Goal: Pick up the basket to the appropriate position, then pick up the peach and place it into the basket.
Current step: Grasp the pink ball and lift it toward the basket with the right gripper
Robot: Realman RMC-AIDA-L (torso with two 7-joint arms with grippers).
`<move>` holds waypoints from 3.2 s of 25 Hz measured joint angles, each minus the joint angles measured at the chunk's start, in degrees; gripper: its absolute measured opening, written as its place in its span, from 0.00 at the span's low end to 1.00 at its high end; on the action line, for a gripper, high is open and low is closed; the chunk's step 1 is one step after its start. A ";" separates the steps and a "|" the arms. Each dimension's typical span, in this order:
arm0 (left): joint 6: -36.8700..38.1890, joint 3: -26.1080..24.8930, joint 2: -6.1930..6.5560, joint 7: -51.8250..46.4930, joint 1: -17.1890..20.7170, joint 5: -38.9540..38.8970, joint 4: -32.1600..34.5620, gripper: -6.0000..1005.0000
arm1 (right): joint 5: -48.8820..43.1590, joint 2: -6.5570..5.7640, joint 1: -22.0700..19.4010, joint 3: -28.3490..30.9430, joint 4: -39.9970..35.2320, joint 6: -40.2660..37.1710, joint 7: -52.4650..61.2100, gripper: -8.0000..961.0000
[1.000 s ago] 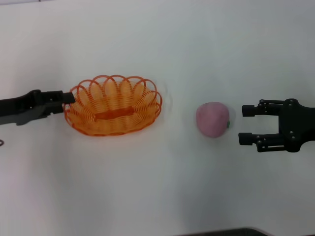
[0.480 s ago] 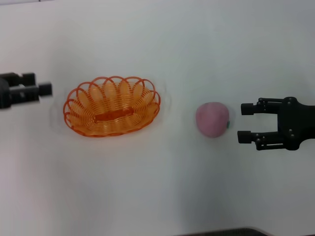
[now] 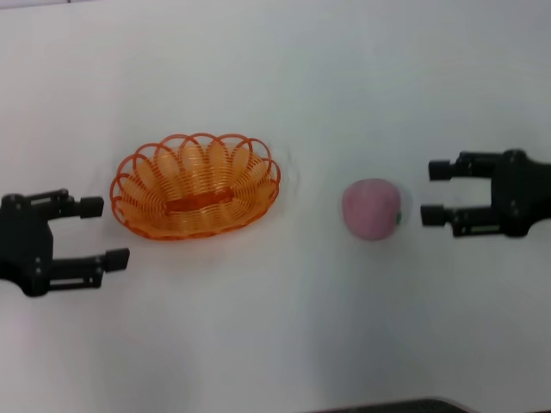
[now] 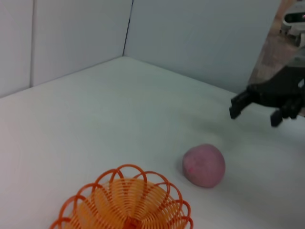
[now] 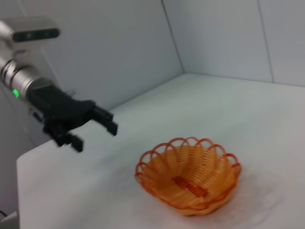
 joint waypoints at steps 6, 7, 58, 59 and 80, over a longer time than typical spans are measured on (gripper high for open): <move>-0.63 -3.59 0.02 5.58 1.34 -0.74 -5.14 0.82 | -0.43 0.36 1.74 -2.08 -9.70 -1.47 9.22 0.86; -0.73 -4.40 0.07 6.03 1.43 -0.92 -5.96 0.82 | -0.57 0.36 2.06 -2.94 -11.35 -1.68 10.86 0.86; -5.18 -7.30 0.20 11.73 1.07 -0.98 -15.04 0.83 | -17.44 1.82 15.34 -33.08 -9.43 16.92 33.19 0.45; -5.07 -7.30 0.20 11.73 1.05 -0.98 -15.04 0.83 | -17.44 1.81 15.34 -33.09 -9.48 16.92 33.21 0.41; -3.82 -7.30 0.29 11.40 0.90 -1.01 -14.59 0.83 | -16.73 1.91 15.31 -32.86 -11.01 15.73 33.60 0.10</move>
